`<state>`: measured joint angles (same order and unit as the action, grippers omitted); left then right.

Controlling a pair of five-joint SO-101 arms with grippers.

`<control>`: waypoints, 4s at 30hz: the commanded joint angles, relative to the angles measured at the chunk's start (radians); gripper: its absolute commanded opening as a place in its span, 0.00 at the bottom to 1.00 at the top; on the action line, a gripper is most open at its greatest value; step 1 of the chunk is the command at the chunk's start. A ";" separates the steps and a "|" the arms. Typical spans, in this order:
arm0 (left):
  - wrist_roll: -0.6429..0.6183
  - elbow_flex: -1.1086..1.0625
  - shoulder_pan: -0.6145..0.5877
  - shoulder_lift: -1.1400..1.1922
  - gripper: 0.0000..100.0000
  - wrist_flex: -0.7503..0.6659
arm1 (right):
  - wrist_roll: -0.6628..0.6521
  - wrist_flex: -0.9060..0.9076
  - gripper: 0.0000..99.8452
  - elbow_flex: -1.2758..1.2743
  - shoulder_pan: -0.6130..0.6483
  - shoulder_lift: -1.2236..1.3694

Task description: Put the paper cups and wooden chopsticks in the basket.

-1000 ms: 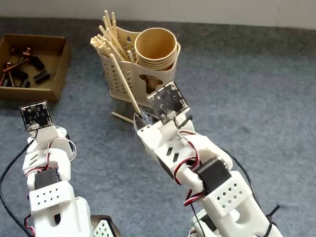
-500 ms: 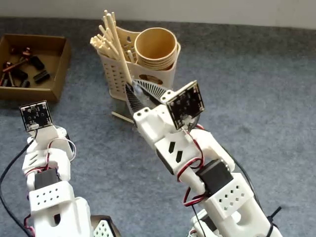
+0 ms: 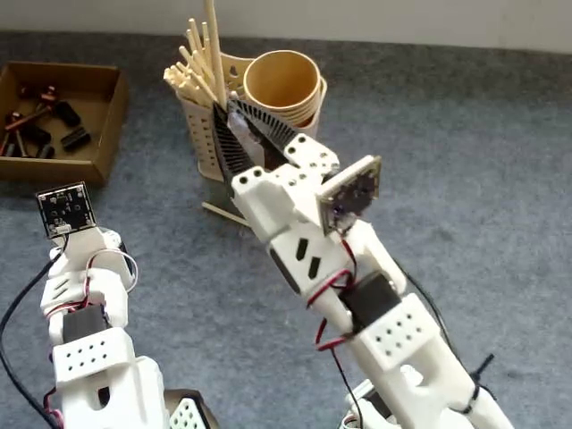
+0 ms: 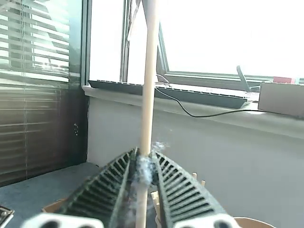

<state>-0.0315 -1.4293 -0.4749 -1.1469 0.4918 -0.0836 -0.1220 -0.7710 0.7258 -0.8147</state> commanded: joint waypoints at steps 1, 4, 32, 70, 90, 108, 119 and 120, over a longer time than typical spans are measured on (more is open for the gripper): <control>-0.003 0.004 -0.004 -0.013 0.01 -0.021 | 0.006 -0.154 0.00 0.018 -0.022 0.104; -0.003 0.004 -0.004 -0.013 0.01 -0.021 | 0.005 -0.262 0.00 0.064 -0.048 0.205; -0.003 0.004 0.007 -0.013 0.01 -0.021 | -0.282 -0.618 0.00 0.374 -0.070 0.791; -0.003 0.004 0.007 -0.013 0.01 -0.021 | -0.281 -0.518 0.05 0.317 -0.051 0.707; -0.003 0.004 0.005 -0.013 0.01 -0.021 | -0.029 0.168 0.01 0.156 -0.015 0.205; -0.003 0.004 0.004 -0.013 0.01 -0.021 | 0.026 0.911 0.01 0.151 -0.015 0.120; -0.003 0.004 0.005 -0.013 0.01 -0.021 | -0.176 0.955 0.05 -0.025 -0.021 0.124; -0.003 0.004 0.005 -0.013 0.01 -0.021 | -0.176 0.954 0.08 -0.033 -0.021 0.124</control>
<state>-0.0315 -1.4293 -0.4749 -1.1469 0.4918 -0.2340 0.8278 -0.7971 0.7027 -0.6674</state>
